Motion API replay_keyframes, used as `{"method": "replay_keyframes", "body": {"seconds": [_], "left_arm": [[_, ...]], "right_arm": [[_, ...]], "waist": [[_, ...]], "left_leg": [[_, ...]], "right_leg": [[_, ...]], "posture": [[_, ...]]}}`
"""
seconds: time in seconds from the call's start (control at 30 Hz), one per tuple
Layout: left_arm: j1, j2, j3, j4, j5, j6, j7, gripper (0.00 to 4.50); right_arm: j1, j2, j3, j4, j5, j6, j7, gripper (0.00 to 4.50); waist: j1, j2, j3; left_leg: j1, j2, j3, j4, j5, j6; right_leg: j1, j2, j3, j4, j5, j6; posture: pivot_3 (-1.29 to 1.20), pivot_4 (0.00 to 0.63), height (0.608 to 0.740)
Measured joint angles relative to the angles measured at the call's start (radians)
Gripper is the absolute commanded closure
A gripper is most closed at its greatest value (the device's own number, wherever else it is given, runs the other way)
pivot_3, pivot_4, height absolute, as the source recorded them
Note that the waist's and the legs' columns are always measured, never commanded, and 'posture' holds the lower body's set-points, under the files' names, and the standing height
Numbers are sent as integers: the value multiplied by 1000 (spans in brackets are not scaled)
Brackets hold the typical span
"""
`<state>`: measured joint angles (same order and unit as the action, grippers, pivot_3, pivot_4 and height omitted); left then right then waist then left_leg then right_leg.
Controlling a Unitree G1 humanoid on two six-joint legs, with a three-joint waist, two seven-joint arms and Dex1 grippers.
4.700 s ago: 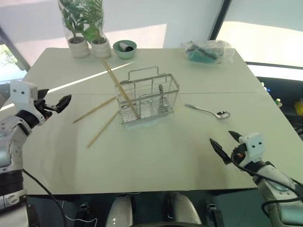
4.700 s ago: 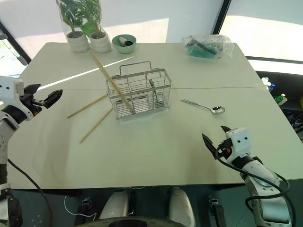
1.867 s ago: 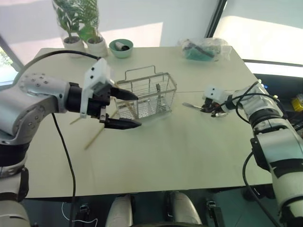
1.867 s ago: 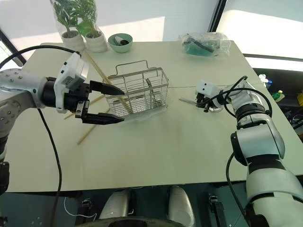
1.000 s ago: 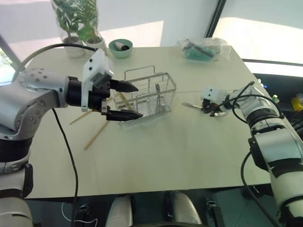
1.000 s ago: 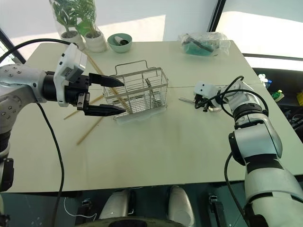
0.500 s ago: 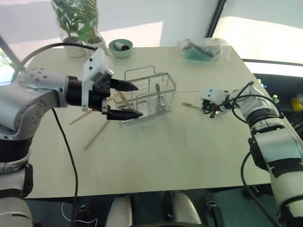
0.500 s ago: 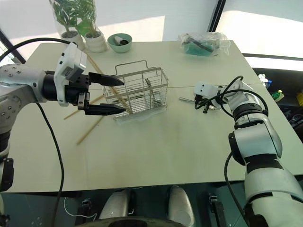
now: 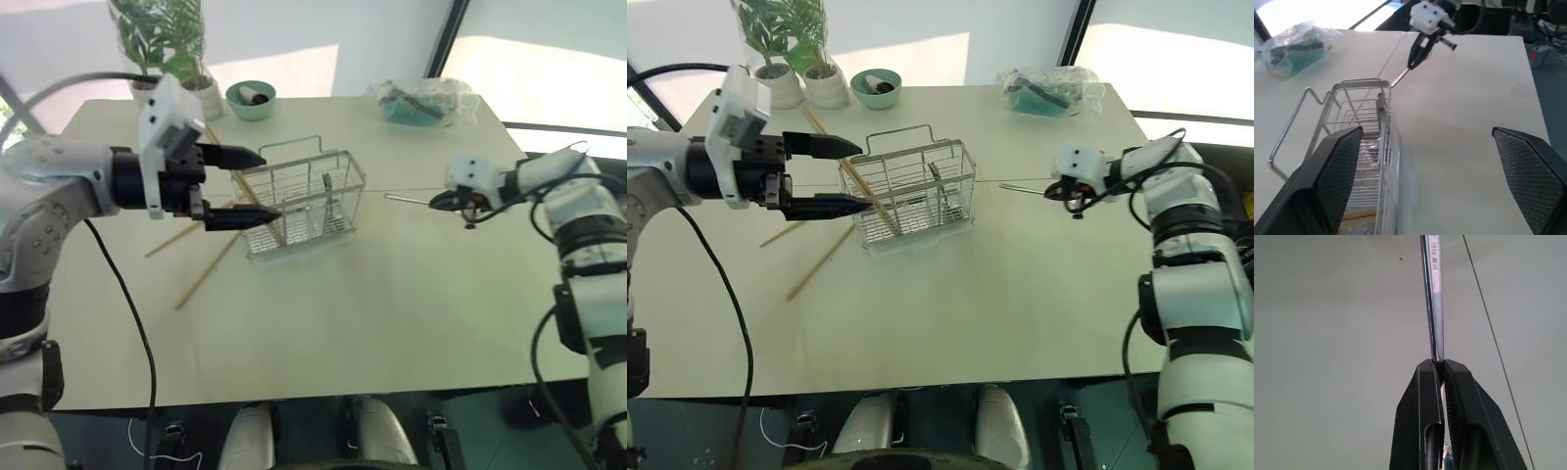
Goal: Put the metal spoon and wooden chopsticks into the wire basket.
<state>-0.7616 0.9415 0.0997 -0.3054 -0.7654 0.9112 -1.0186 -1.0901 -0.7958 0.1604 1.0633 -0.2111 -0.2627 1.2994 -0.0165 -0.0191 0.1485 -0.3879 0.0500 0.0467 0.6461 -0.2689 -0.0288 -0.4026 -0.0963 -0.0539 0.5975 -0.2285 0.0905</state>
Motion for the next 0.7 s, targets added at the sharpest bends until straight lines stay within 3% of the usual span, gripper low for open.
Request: {"method": "replay_keyframes", "body": {"seconds": [0.2, 0.37, 0.53, 0.7], "left_arm": [[0, -4, 6, 28, 2, -13, 13, 0], [7, -8, 11, 29, 1, -25, 28, 0], [30, -8, 18, 27, 4, -33, 39, 0], [45, -2, 33, 29, 17, -36, 47, 0]], "right_arm": [[-34, 55, -174, -117, 175, 235, -138, 4457], [-97, 199, -307, -420, 388, 570, -274, 4457], [-89, 377, -321, -655, 506, 800, -445, 4457], [20, 523, -246, -769, 530, 827, -527, 4457]], "waist": [[-7, 1, 1], [1, 1, 1], [7, 0, 0], [3, -4, -2]], "left_leg": [[2, 1, 1, -1, 1, -2], [2, 1, -1, -2, 1, -2], [0, 1, -1, -1, 1, -2], [-1, 0, -2, 0, 1, -2]], "right_leg": [[0, 0, 0, 2, 0, 0], [-1, 1, 0, 4, 0, 0], [-1, 1, 0, 6, 0, 0], [0, 1, 0, 5, 0, 0]], "posture": [[0, 150, 717], [0, 150, 717], [0, 150, 717], [0, 150, 717]]}}
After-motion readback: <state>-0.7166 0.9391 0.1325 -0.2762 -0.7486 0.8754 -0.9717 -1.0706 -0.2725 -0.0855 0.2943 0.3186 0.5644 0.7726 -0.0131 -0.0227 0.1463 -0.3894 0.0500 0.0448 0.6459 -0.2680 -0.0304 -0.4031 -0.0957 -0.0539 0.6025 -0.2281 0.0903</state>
